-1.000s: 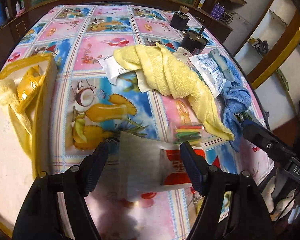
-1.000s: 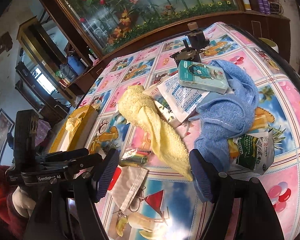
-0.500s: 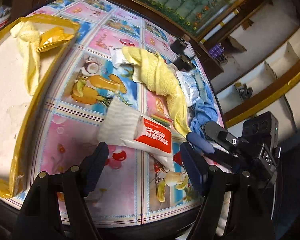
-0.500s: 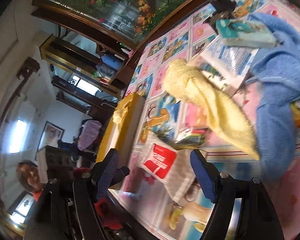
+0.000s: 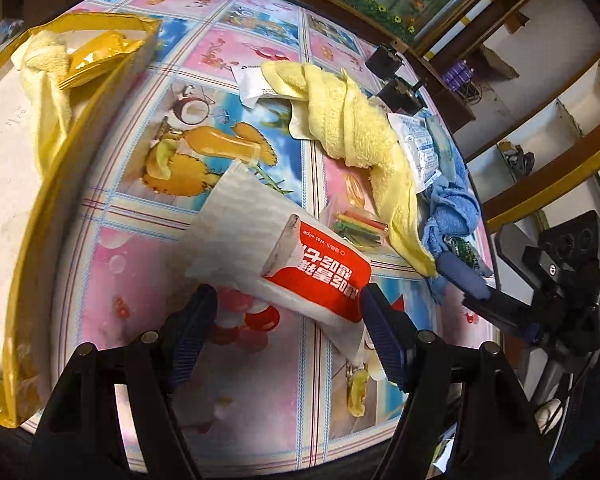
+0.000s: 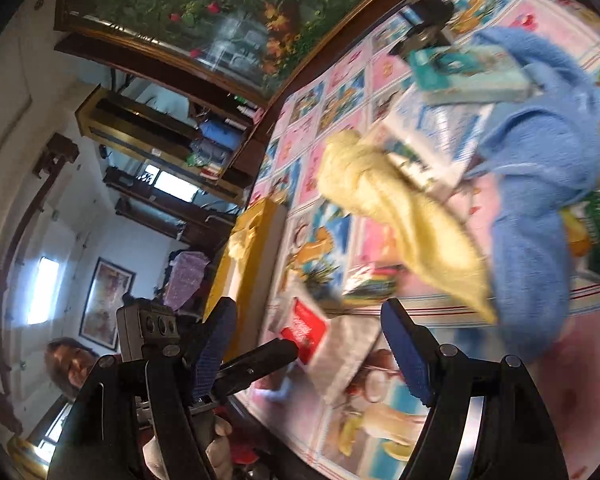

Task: Organize soft objects
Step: 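Grasp the red-and-white wipes packet with the left gripper while the right grasps the green-printed bag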

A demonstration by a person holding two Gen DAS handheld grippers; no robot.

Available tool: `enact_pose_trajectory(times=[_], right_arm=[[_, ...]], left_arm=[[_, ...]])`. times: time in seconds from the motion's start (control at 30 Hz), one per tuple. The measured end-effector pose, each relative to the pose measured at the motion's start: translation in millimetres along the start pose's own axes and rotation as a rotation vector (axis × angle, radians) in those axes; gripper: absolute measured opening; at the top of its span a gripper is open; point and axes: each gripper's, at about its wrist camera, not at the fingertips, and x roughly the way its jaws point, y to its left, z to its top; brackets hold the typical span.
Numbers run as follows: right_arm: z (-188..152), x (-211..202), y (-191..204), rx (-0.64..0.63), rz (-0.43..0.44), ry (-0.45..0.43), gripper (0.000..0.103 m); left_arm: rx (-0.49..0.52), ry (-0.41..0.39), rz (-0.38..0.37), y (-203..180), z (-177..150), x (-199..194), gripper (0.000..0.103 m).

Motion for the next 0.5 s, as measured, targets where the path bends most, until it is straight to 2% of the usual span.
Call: enact_pose_trajectory(times=[0.23, 0.33, 0.37, 0.4, 0.43, 0.5], right_arm=[[6, -63, -29, -0.008, -0.195, -0.152, 0.077], [10, -85, -34, -0.036, -0.306, -0.206, 0.077], [11, -88, -34, -0.044, -0.341, -0.216, 0.077], [12, -90, -35, -0.052, -0.366, -0.221, 0.077], [13, -91, -34, -0.059, -0.383, -0.221, 0.077], [12, -89, -31, -0.082, -0.401, -0.213, 0.077]], left_arm=[[0.165, -0.049, 0.159, -45, 22, 28, 0.074], [0.215, -0.073, 0.194, -53, 26, 33, 0.074], [0.230, -0.080, 0.193, -55, 27, 34, 0.071], [0.244, -0.087, 0.172, -56, 27, 33, 0.057], [0.256, -0.088, 0.157, -56, 27, 32, 0.052], [0.263, -0.096, 0.145, -54, 28, 29, 0.048]])
